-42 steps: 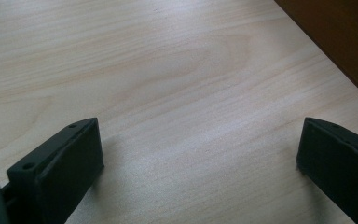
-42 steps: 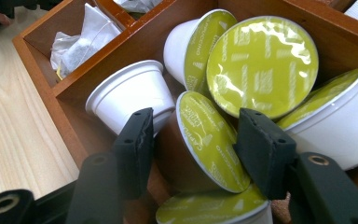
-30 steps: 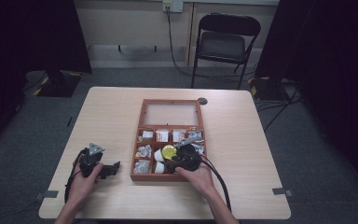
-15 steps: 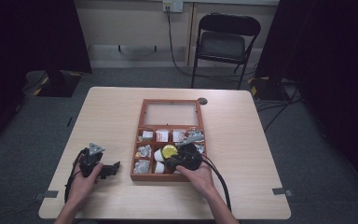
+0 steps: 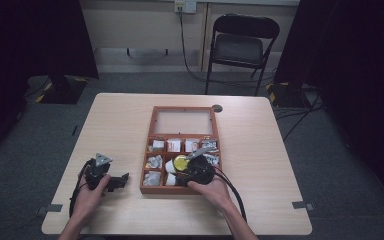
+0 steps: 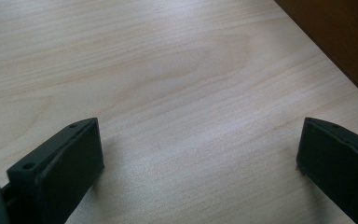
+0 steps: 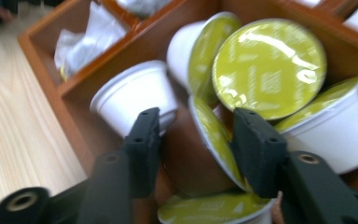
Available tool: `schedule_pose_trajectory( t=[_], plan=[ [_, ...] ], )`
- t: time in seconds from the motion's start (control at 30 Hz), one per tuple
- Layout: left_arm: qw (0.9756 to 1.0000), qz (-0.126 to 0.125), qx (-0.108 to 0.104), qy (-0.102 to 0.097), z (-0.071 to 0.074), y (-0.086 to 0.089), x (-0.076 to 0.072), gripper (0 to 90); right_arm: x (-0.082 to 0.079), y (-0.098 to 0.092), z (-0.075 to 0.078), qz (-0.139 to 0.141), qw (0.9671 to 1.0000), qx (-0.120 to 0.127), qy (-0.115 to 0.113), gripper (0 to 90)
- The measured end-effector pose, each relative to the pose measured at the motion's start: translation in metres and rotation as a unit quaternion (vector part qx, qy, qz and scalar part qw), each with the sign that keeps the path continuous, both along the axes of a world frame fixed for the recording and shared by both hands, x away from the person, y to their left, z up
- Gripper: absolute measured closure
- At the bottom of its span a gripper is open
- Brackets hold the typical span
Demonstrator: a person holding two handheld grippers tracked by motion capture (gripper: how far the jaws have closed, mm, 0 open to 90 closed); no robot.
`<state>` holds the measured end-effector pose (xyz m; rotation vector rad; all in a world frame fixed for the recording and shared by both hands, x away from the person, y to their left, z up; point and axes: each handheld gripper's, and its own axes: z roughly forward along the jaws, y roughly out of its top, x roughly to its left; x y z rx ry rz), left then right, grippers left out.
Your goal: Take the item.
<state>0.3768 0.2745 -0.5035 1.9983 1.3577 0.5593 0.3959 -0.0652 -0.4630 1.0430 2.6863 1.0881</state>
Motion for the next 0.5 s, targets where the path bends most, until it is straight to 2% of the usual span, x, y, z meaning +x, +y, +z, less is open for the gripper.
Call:
schedule_pose_trajectory(
  t=[0.27, 0.4, 0.5],
  plan=[
    [1.0000, 0.000, 0.000, 0.000, 0.0000, 0.0000, 0.0000, 0.0, 0.0018, -0.0003, -0.0004, 0.005, 0.9999, -0.007, 0.010, 48.0],
    [1.0000, 0.000, 0.000, 0.000, 0.0000, 0.0000, 0.0000, 0.0, 0.0010, -0.0005, 0.0007, 0.009, 0.9999, -0.004, 0.005, 53.1],
    [1.0000, 0.000, 0.000, 0.000, 0.0000, 0.0001, -0.0001, 0.0, -0.0012, -0.0001, 0.0030, -0.004, 0.9999, 0.007, -0.011, 56.8]
  ],
)
